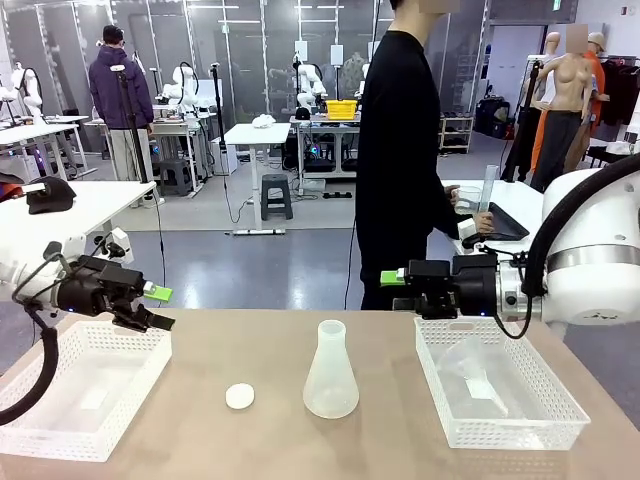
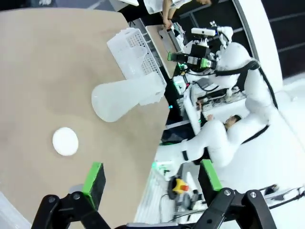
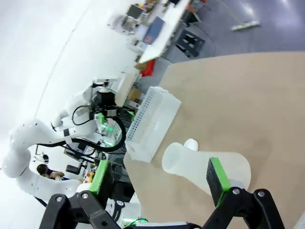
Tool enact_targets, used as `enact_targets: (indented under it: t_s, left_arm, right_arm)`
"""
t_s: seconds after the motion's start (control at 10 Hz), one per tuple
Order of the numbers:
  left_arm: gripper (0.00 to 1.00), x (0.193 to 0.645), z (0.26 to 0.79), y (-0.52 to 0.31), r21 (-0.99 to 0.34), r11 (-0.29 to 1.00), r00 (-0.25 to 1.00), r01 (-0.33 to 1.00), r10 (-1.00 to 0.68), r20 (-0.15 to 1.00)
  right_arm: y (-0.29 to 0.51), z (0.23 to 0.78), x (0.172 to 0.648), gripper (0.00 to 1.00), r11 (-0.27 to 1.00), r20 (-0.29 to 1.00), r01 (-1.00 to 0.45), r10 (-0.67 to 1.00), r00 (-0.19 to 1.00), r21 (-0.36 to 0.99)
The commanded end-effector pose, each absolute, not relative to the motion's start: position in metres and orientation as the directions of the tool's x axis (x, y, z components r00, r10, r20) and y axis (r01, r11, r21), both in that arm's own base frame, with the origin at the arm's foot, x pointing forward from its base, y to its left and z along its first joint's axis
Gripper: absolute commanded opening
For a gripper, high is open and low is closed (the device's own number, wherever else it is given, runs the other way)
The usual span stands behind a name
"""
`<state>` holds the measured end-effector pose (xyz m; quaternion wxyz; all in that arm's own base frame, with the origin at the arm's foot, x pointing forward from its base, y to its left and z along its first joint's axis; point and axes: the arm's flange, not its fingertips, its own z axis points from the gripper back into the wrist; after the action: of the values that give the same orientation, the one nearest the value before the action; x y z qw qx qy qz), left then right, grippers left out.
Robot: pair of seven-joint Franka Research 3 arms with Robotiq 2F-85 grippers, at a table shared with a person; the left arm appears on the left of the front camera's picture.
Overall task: Prepare the solutions needed for the experiment.
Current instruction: Pick up the Plastic Funnel and insert it into the Big flask.
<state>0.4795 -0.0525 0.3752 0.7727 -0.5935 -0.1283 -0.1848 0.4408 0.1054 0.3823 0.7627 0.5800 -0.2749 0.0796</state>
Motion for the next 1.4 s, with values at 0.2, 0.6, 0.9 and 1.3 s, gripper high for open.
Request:
enact_targets:
  t_s: [0.2, 0.6, 0.9, 1.3]
  left_arm:
    - [1.00, 0.478, 0.377, -0.048, -0.898, 0.215, 0.923, 0.385, -0.118, 0.367]
    - [1.00, 0.477, 0.373, -0.036, -0.932, 0.143, 0.943, 0.333, -0.067, 0.326]
    - [1.00, 0.471, 0.362, -0.021, -0.961, 0.069, 0.963, 0.267, -0.064, 0.263]
    - [1.00, 0.477, 0.364, -0.020, -0.959, 0.089, 0.960, 0.268, -0.109, 0.258]
  right_arm:
    - [0.110, 0.360, 0.463, 1.00, 0.387, 0.555, -0.446, -0.242, 0.795, 0.807]
    - [0.110, 0.338, 0.459, 1.00, 0.235, 0.464, -0.411, -0.254, 0.848, 0.881]
    - [0.094, 0.338, 0.457, 1.00, 0.106, 0.302, -0.285, -0.228, 0.926, 0.953]
    - [0.067, 0.352, 0.456, 1.00, -0.016, 0.154, -0.157, -0.125, 0.980, 0.987]
